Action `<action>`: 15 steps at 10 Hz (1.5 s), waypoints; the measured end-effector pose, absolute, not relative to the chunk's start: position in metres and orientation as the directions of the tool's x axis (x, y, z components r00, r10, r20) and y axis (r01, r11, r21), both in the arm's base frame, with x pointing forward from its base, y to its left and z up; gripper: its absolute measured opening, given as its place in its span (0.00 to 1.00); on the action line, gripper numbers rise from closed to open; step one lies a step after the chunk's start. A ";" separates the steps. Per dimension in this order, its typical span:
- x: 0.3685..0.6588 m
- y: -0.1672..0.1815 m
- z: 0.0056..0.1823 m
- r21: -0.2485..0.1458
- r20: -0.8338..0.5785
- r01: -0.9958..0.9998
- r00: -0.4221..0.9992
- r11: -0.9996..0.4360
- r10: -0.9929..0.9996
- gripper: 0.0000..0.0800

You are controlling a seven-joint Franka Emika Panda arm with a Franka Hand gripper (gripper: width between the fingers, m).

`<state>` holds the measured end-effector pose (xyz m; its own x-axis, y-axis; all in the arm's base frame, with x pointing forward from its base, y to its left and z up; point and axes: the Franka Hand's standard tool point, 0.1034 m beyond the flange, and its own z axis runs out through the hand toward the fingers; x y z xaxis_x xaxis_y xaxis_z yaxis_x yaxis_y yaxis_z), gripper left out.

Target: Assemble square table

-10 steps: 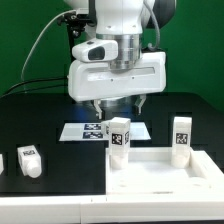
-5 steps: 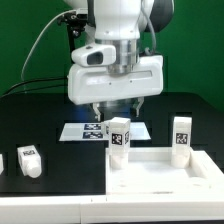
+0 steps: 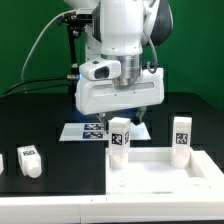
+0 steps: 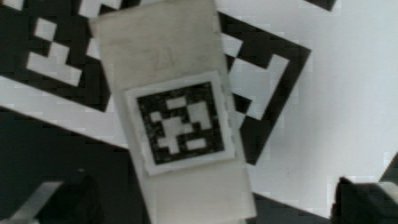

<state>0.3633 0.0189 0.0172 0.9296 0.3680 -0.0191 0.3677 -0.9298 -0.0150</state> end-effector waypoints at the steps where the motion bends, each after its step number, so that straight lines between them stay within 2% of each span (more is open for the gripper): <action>1: 0.362 0.013 0.011 -0.016 -0.022 0.365 0.931 -0.931 0.365 0.81; 2: 0.361 0.014 0.008 -0.015 -0.019 0.356 0.934 -0.934 0.357 0.81; 4: 0.361 0.014 0.008 -0.016 -0.021 0.360 0.933 -0.933 0.360 0.48; 5: 0.361 0.014 0.008 -0.016 -0.021 0.360 0.932 -0.933 0.361 0.48; 6: 0.361 0.013 0.009 -0.018 -0.026 0.392 0.920 -0.920 0.392 0.35; 8: 0.383 -0.010 0.030 -0.034 -0.040 0.596 0.801 -0.802 0.597 0.35; 9: 0.393 -0.026 0.035 -0.041 -0.033 0.711 0.701 -0.702 0.712 0.35; 10: 0.393 -0.034 0.033 -0.050 -0.024 0.810 0.584 -0.585 0.811 0.35; 11: 0.392 -0.033 0.032 -0.053 -0.024 0.821 0.568 -0.568 0.823 0.35; 14: 0.391 -0.038 0.030 -0.058 -0.019 0.929 0.365 -0.366 0.931 0.36; 15: 0.394 -0.052 0.026 -0.076 -0.009 0.990 0.117 -0.117 0.993 0.36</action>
Offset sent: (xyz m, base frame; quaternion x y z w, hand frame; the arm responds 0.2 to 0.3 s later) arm 0.0000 0.0000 0.0000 0.0000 0.0000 0.0000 1.0000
